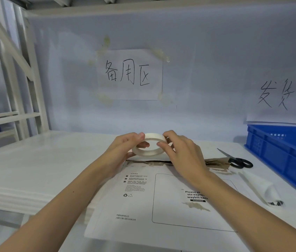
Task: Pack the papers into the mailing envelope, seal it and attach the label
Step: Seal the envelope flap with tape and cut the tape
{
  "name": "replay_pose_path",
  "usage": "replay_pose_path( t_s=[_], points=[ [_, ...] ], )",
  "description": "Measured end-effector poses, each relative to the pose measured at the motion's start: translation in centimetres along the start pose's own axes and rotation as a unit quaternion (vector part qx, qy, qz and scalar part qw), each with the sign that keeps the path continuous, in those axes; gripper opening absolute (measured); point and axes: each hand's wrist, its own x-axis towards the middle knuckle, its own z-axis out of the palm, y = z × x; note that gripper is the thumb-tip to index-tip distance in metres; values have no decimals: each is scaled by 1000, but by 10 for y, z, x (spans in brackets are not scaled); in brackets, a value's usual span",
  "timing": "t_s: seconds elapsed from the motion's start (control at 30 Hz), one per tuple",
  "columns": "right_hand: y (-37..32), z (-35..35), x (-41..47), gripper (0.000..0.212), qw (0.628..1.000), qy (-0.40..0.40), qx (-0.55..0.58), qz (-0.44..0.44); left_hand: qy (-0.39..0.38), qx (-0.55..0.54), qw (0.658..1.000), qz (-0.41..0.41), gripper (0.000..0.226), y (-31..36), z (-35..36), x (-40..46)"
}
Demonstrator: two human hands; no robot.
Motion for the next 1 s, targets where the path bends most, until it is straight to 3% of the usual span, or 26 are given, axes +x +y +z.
replay_pose_path(
  t_s=[0.17,0.37,0.53,0.57,0.7,0.83,1.0],
  points=[
    [0,3,-1,25,988,73,-74,-117,-34,4,999,-9,13,-1,0,0],
    [-3,7,-1,27,978,94,-78,-168,-72,-21,997,-8,17,1,2,-3],
    [-5,7,-2,21,972,87,-78,-202,-111,49,993,-8,61,-2,2,-8],
    [-5,7,-2,25,973,80,-74,-205,-116,42,992,-11,61,0,3,-9],
    [-6,6,0,30,991,10,3,-132,-80,-3,997,-25,25,6,7,-10],
    [5,6,2,26,992,-95,78,-9,-60,-34,997,-32,27,9,2,-8],
    [7,5,2,30,992,-98,72,22,-70,-43,996,-30,25,7,1,-7]
  ],
)
